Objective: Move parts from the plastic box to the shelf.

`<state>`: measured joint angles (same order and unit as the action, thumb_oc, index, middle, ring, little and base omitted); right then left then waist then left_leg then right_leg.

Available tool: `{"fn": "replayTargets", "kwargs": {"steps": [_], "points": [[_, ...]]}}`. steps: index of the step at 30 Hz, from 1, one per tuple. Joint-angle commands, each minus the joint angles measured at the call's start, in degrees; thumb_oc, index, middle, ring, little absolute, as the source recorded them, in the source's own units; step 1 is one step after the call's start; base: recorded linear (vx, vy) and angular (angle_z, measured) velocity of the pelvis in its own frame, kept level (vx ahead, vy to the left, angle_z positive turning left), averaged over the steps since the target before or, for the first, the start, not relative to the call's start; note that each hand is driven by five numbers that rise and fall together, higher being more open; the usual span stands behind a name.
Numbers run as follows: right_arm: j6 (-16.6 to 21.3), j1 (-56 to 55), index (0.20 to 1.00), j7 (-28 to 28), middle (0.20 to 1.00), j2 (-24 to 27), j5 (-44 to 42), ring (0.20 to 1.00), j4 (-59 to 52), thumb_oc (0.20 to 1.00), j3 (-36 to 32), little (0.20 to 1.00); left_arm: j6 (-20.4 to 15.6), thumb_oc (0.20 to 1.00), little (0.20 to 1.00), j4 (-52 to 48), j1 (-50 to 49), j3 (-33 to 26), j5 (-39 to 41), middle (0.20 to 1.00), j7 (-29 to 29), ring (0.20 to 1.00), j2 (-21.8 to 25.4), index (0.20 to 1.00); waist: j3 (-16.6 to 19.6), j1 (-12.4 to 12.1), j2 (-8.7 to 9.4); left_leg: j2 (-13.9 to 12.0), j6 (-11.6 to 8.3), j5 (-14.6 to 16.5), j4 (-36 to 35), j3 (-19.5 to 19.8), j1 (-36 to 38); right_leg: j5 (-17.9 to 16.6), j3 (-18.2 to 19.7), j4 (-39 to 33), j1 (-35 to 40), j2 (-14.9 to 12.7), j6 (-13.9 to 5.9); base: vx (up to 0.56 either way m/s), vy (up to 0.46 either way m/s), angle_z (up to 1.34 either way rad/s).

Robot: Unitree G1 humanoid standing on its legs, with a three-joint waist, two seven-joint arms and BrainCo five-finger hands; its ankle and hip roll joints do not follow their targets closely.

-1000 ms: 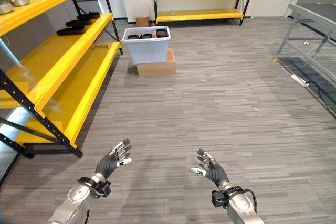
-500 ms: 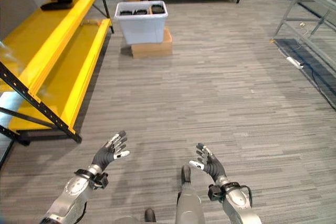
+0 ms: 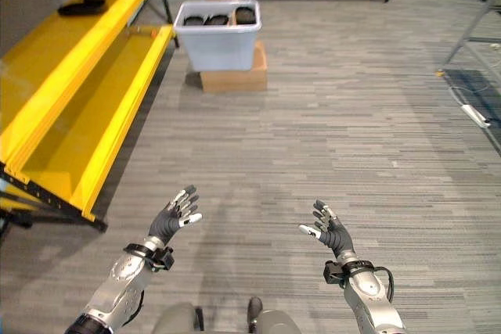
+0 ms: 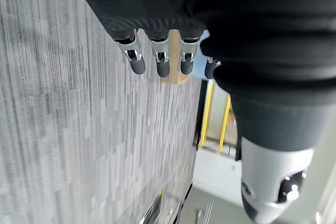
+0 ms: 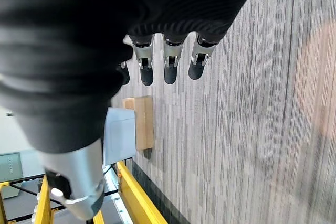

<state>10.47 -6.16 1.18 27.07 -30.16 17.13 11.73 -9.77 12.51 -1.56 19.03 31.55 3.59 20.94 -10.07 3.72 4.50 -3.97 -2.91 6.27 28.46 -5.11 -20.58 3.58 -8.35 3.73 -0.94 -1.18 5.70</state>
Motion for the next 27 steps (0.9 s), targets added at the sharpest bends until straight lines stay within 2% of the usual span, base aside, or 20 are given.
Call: {"fn": "replayTargets", "kwargs": {"steps": [1,2,3,4,5,8,11,12,13,14,15,17,18,19,21,22,23,24,25,27], "points": [[3.82,1.12,1.0,-1.06,1.0,2.26,-0.19,1.0,-2.13,1.0,-1.05,1.0,-3.55,1.0,1.0,-4.05,-0.54,-2.51,0.78,1.0,-1.07,1.0,0.15,1.0,-0.91,-0.93,-2.49,-3.88,-0.74,-7.89,-12.05,-0.58,4.96,-1.82,2.43,-0.18,-0.05,-2.37,-7.96,0.21,0.093,-0.57],[3.81,1.37,1.0,-1.1,1.0,2.23,0.04,1.0,-1.95,1.0,-0.89,1.0,-3.69,1.0,1.0,-3.69,-0.46,-2.67,0.66,1.0,-1.19,1.0,0.12,1.0,-1.17,-1.48,-2.84,-4.45,-1.4,-10.6,-17.66,-0.87,6.59,-1.11,2.75,-0.12,1.31,-1.95,-7.92,0.46,0.197,-0.51],[3.94,1.56,1.0,-1.36,1.0,2.09,0.69,1.0,-2.02,1.0,-0.77,1.0,-4.13,1.0,1.0,-3.26,-0.58,-3.35,0.19,1.0,-1.75,1.0,-0.06,1.0,-1.14,-2.72,-3.6,-5.6,-2.62,-14.86,-24.94,0.6,5.42,0.71,3.39,-0.25,3.95,-1.59,-8.32,0.59,0.242,-0.6],[3.74,1.7,1.0,-0.99,1.0,1.7,0.98,1.0,-2.14,1.0,-0.48,1.0,-4.43,1.0,1.0,-2.65,-0.23,-3.56,-0.2,1.0,-1.99,1.0,0.07,1.0,-0.64,-3.13,-4.02,-5.93,-3.31,-16.59,-26.25,0.52,5.88,2.53,4.03,-0.34,6.9,-1.81,-8.85,0.49,0.207,-0.42],[3.74,1.69,1.0,-0.99,1.0,1.69,0.98,1.0,-2.15,1.0,-0.48,1.0,-4.45,1.0,1.0,-2.63,-0.23,-3.55,-0.2,1.0,-1.99,1.0,0.07,1.0,-0.7,-3.16,-3.98,-5.91,-3.32,-16.56,-26.24,0.48,5.98,2.56,4.05,-0.35,6.99,-1.85,-8.85,0.38,0.169,-0.4],[3.34,2.14,1.0,-0.59,1.0,0.4,0.86,1.0,-2.31,1.0,0.73,1.0,-4.32,1.0,1.0,-0.92,-0.77,-4.12,1.66,1.0,-2.53,1.0,-1.1,1.0,1.33,-3.93,-3.81,-3.82,-1.83,-15.47,-25.73,0.53,6.86,3.82,4.81,-0.66,10.35,-4.0,-10.06,0.36,0.181,-0.32],[3.34,2.94,1.0,-0.63,1.0,-1.51,0.54,1.0,-2.61,1.0,1.27,1.0,-4.83,1.0,1.0,-1.99,-1.14,-5.69,-0.29,1.0,-4.08,1.0,-0.73,1.0,2.8,-4.77,-2.85,-0.5,0.85,-12.0,-23.46,-0.56,7.27,3.26,4.98,5.29,8.94,-7.07,-11.77,0.32,0.222,-0.15],[3.41,3.2,1.0,-0.7,1.0,-2.27,0.11,1.0,-2.15,1.0,1.88,1.0,-4.74,1.0,1.0,-1.53,-0.92,-5.66,-0.68,1.0,-4.58,1.0,-0.64,1.0,2.76,-4.83,-2.46,0.72,2.0,-10.63,-22.91,-0.94,7.84,1.02,5.05,10.75,7.02,-8.08,-12.14,0.19,0.144,0.1],[3.42,3.22,1.0,-0.69,1.0,-2.26,0.11,1.0,-2.14,1.0,1.87,1.0,-4.74,1.0,1.0,-1.52,-0.91,-5.66,-0.68,1.0,-4.58,1.0,-0.66,1.0,2.94,-4.89,-2.57,0.58,1.99,-10.72,-22.95,-0.96,7.62,0.88,5.12,10.71,6.76,-7.94,-12.11,0.23,0.248,0.28],[2.98,3.78,1.0,-0.96,1.0,-2.94,0.02,1.0,-2.46,1.0,3.0,1.0,-4.62,1.0,1.0,-1.6,0.06,-5.79,-1.01,1.0,-5.36,1.0,0.04,1.0,2.12,-4.52,-2.33,3.24,4.59,-8.12,-22.27,-0.9,9.38,-8.46,6.15,22.81,0.81,-9.49,-12.42,0.27,0.314,0.43],[2.77,4.34,1.0,-1.04,1.0,-2.99,0.51,1.0,-2.72,1.0,3.62,1.0,-4.61,1.0,1.0,-1.57,1.16,-5.62,-1.16,1.0,-5.8,1.0,0.99,1.0,0.52,-3.54,-3.11,4.14,6.41,-6.91,-22.91,-0.95,12.2,-12.71,6.2,31.17,-3.54,-9.74,-12.14,0.37,0.38,0.52],[2.46,3.76,1.0,-0.88,1.0,-3.69,0.59,1.0,-2.88,1.0,3.12,1.0,-4.3,1.0,1.0,-1.32,2.02,-5.4,-2.0,1.0,-5.94,1.0,1.36,1.0,-0.56,-2.55,-4.11,4.12,6.98,-4.84,-23.09,-1.57,14.5,-10.07,3.45,34.25,-8.32,-10.9,-11.57,0.35,0.209,0.53],[2.48,3.77,1.0,-0.82,1.0,-3.39,-0.28,1.0,-3.81,1.0,2.84,1.0,-4.54,1.0,1.0,-1.28,2.43,-4.98,-1.37,1.0,-5.82,1.0,1.17,1.0,-1.34,-0.66,-4.78,4.43,6.5,-4.44,-24.12,-0.67,17.18,-5.69,3.59,29.49,-11.79,-7.25,-10.81,0.39,0.089,0.3],[2.7,4.25,1.0,-0.79,1.0,-3.41,-0.61,1.0,-3.61,1.0,3.0,1.0,-4.62,1.0,1.0,-0.98,3.02,-4.87,-1.17,1.0,-5.75,1.0,1.06,1.0,-1.55,-0.17,-4.93,4.59,6.21,-4.1,-24.62,-0.87,18.11,-4.73,2.98,25.82,-13.65,-6.43,-10.49,0.42,-0.013,0.01],[2.84,5.11,1.0,-1.07,1.0,-3.21,-0.5,1.0,-3.74,1.0,2.87,1.0,-4.91,1.0,1.0,-0.79,3.49,-4.83,-0.72,1.0,-5.68,1.0,0.59,1.0,-1.86,0.59,-4.52,4.97,5.19,-2.58,-25.84,-0.93,20.59,-5.17,0.3,13.52,-13.43,-8.54,-11.26,0.32,-0.082,0.1],[2.92,5.85,1.0,-1.3,1.0,-3.17,-0.26,1.0,-3.12,1.0,3.0,1.0,-5.04,1.0,1.0,-0.2,3.97,-4.81,-0.71,1.0,-5.8,1.0,0.33,1.0,-1.89,0.89,-4.26,5.17,4.7,-1.95,-26.51,-1.18,21.81,-6.61,-0.71,7.39,-14.39,-9.15,-11.92,0.2,-0.066,0.52],[2.95,5.9,1.0,-1.3,1.0,-3.15,-0.26,1.0,-3.06,1.0,3.02,1.0,-5.07,1.0,1.0,-0.14,4.01,-4.81,-0.71,1.0,-5.79,1.0,0.3,1.0,-2.06,0.89,-4.49,4.93,4.64,-1.84,-26.61,-1.14,22.1,-6.84,-0.89,6.79,-13.83,-8.87,-11.91,0.4,-0.121,0.44],[2.84,7.03,1.0,-1.68,1.0,-3.03,0.12,1.0,-3.08,1.0,3.08,1.0,-5.24,1.0,1.0,0.9,4.84,-4.84,-0.78,1.0,-5.92,1.0,-0.23,1.0,-2.13,1.89,-4.11,5.26,3.35,0.0,-27.55,-0.69,25.17,-10.73,-0.13,-1.53,-15.26,-8.89,-13.78,0.42,-0.131,0.26],[2.65,7.3,1.0,-1.93,1.0,-2.87,0.65,1.0,-3.34,1.0,2.87,1.0,-5.1,1.0,1.0,0.85,5.2,-4.89,-1.01,1.0,-5.85,1.0,-0.16,1.0,-1.99,2.39,-3.65,5.44,2.91,0.95,-27.68,-0.42,26.28,-12.66,0.49,-5.2,-15.66,-9.33,-14.68,0.42,-0.131,0.13],[2.51,7.54,1.0,-2.17,1.0,-2.78,1.35,1.0,-3.37,1.0,2.67,1.0,-5.12,1.0,1.0,0.76,5.25,-4.91,-1.08,1.0,-5.77,1.0,-0.38,1.0,-1.95,2.62,-3.59,5.14,2.42,1.99,-27.85,-0.29,27.85,-13.98,0.22,-6.8,-15.69,-9.64,-15.45,0.43,-0.148,0.33]]}}
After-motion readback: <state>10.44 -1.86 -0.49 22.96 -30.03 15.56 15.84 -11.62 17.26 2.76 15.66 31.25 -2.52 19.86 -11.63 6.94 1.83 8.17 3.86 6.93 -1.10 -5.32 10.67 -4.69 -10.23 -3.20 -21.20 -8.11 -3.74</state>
